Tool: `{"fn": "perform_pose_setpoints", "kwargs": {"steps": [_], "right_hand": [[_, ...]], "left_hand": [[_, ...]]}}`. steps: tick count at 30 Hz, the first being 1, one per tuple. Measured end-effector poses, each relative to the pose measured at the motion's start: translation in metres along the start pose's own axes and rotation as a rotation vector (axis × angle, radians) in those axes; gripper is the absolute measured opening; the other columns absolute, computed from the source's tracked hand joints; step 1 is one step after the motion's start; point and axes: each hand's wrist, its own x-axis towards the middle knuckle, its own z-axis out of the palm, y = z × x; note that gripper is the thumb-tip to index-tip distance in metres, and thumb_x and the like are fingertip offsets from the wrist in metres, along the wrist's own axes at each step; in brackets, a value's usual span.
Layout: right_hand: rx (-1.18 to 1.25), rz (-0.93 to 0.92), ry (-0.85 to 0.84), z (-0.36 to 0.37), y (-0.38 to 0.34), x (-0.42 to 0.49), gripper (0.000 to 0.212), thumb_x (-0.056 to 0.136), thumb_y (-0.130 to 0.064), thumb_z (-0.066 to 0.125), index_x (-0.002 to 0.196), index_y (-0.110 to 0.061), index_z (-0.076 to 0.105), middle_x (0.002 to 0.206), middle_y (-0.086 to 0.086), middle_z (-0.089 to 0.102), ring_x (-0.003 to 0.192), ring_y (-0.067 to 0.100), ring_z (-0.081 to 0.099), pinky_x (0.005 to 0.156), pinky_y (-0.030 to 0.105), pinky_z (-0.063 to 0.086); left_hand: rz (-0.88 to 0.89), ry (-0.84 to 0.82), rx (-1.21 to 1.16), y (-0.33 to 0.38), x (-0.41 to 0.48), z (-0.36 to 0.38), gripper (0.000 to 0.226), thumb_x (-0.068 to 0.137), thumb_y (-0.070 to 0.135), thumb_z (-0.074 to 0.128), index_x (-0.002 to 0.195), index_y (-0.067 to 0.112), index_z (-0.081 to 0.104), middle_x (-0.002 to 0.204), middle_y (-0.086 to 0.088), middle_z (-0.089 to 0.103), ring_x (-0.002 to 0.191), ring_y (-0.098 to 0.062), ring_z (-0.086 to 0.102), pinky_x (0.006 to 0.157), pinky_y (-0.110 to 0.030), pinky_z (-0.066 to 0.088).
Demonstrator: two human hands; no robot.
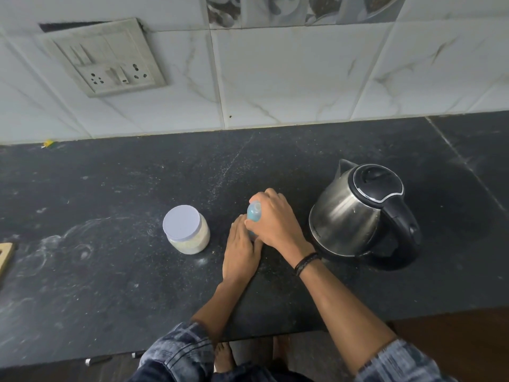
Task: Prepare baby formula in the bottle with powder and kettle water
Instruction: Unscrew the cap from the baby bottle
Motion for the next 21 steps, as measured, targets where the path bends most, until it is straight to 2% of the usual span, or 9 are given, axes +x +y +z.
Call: {"fn": "perform_pose_setpoints", "kwargs": {"steps": [7, 10, 15, 21], "right_hand": [[0.019, 0.011, -0.052, -0.0027, 0.0011, 0.0012, 0.049, 0.084, -0.022, 0.078, 0.129, -0.017, 0.06, 0.122, 0.002, 0.054, 0.113, 0.02, 0.052, 0.082, 0.021, 0.036], [0.01, 0.004, -0.051, -0.0035, 0.0007, -0.0004, 0.055, 0.084, -0.026, 0.079, 0.134, -0.019, 0.055, 0.125, 0.002, 0.054, 0.115, 0.02, 0.051, 0.083, 0.026, 0.042], [-0.013, 0.028, -0.011, -0.0046, -0.0004, -0.002, 0.051, 0.083, -0.037, 0.081, 0.123, -0.017, 0.056, 0.121, 0.004, 0.056, 0.11, 0.022, 0.053, 0.083, 0.035, 0.05], [-0.027, 0.035, 0.006, -0.001, -0.0012, -0.0039, 0.048, 0.087, -0.034, 0.078, 0.124, -0.013, 0.056, 0.124, 0.007, 0.056, 0.112, 0.023, 0.055, 0.088, 0.032, 0.049]], "left_hand": [[0.004, 0.006, -0.005, -0.0004, -0.0007, 0.0001, 0.059, 0.103, 0.03, 0.056, 0.155, 0.012, 0.034, 0.159, -0.002, 0.038, 0.151, -0.012, 0.026, 0.123, -0.045, 0.028], [0.001, 0.004, -0.008, 0.0009, -0.0007, -0.0006, 0.059, 0.103, 0.031, 0.055, 0.154, 0.012, 0.033, 0.159, -0.003, 0.038, 0.151, -0.012, 0.026, 0.123, -0.045, 0.028], [-0.007, -0.002, -0.01, 0.001, -0.001, -0.0007, 0.059, 0.103, 0.032, 0.053, 0.154, 0.013, 0.031, 0.16, -0.003, 0.035, 0.152, -0.013, 0.024, 0.123, -0.045, 0.029], [-0.022, -0.015, 0.003, -0.0039, 0.0002, 0.0018, 0.06, 0.103, 0.033, 0.053, 0.155, 0.012, 0.031, 0.161, -0.003, 0.035, 0.152, -0.013, 0.023, 0.122, -0.045, 0.029]]}}
